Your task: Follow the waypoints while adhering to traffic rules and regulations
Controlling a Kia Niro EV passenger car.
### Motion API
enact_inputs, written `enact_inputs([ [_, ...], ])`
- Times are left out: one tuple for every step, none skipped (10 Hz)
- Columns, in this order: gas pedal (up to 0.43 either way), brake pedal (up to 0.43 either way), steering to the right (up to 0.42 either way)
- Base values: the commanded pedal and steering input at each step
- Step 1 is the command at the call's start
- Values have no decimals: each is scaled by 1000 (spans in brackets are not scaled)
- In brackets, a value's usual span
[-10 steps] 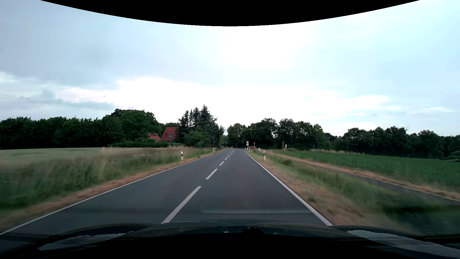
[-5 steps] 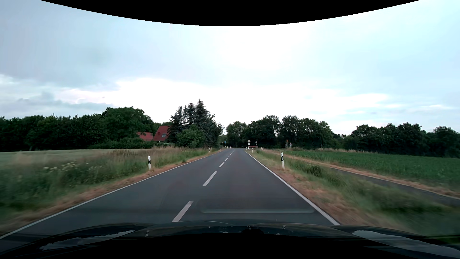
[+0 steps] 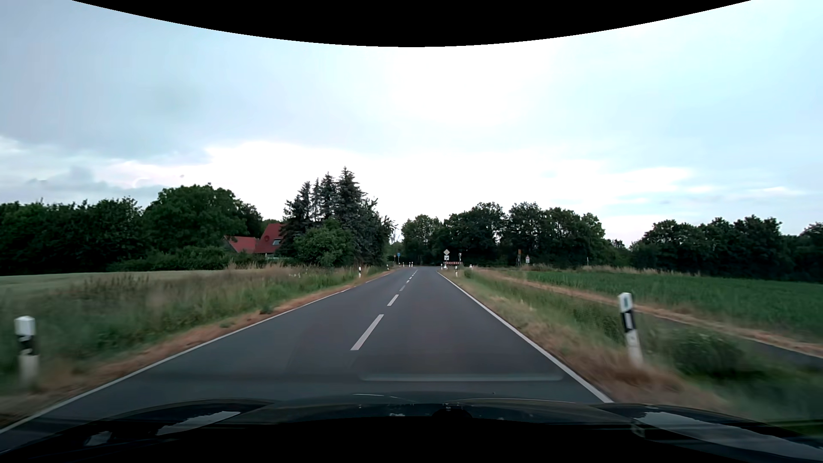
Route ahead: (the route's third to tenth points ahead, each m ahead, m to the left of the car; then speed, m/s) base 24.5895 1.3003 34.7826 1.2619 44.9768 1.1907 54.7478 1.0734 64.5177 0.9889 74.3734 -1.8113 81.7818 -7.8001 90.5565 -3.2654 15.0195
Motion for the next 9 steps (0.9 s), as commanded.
enact_inputs([
  [98,0,2],
  [98,0,2],
  [98,0,2],
  [98,0,2],
  [98,0,2],
  [98,0,1],
  [87,0,1],
  [87,0,0],
  [87,0,0],
])
